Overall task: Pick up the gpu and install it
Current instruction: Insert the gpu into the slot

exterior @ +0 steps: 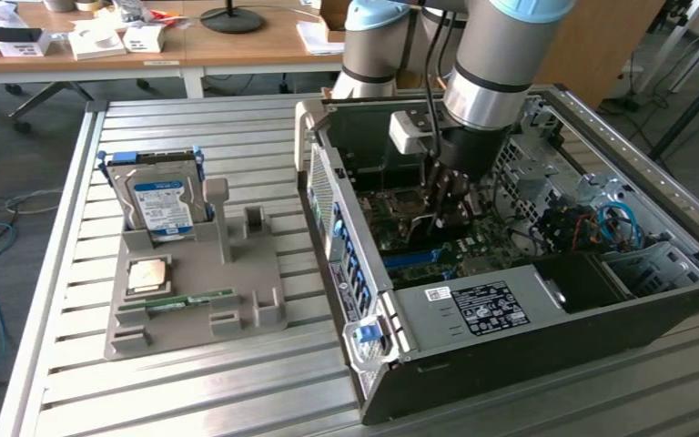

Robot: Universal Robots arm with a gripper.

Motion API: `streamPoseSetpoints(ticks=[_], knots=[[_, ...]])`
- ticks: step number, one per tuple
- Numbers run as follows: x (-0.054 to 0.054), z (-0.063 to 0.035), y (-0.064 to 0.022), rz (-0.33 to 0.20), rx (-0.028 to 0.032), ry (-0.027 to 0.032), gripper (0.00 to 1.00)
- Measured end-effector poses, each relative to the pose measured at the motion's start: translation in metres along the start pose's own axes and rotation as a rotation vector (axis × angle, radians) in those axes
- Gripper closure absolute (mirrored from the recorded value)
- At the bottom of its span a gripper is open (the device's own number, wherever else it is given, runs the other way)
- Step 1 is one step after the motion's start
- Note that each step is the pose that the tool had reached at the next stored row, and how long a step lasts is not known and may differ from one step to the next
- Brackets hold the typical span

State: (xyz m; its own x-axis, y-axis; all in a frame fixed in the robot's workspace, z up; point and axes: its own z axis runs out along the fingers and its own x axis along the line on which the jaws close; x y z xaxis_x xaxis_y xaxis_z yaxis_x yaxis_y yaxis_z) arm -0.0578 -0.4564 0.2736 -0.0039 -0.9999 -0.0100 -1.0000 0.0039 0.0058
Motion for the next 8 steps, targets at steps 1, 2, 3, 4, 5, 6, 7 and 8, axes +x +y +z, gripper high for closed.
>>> streamPoseSetpoints(ticks=[1, 2, 3, 4, 5, 6, 7, 8], knots=[[0.0, 0.0, 0.0003, 0.0, 0.0, 0.0, 0.73], [0.0, 0.0, 0.0006, 0.0, 0.0, 0.0, 0.73], [0.0, 0.0, 0.0009, 0.0, 0.0, 0.0, 0.73], [0.0, 0.0, 0.0012, 0.0, 0.0, 0.0, 0.73], [0.0, 0.0, 0.0016, 0.0, 0.0, 0.0001, 0.73], [0.0, 0.0, 0.0019, 0.0, 0.0, 0.0001, 0.73], [0.0, 0.0, 0.0023, 0.0, 0.0, 0.0001, 0.73], [0.0, 0.0, 0.0027, 0.0, 0.0, 0.0001, 0.73]])
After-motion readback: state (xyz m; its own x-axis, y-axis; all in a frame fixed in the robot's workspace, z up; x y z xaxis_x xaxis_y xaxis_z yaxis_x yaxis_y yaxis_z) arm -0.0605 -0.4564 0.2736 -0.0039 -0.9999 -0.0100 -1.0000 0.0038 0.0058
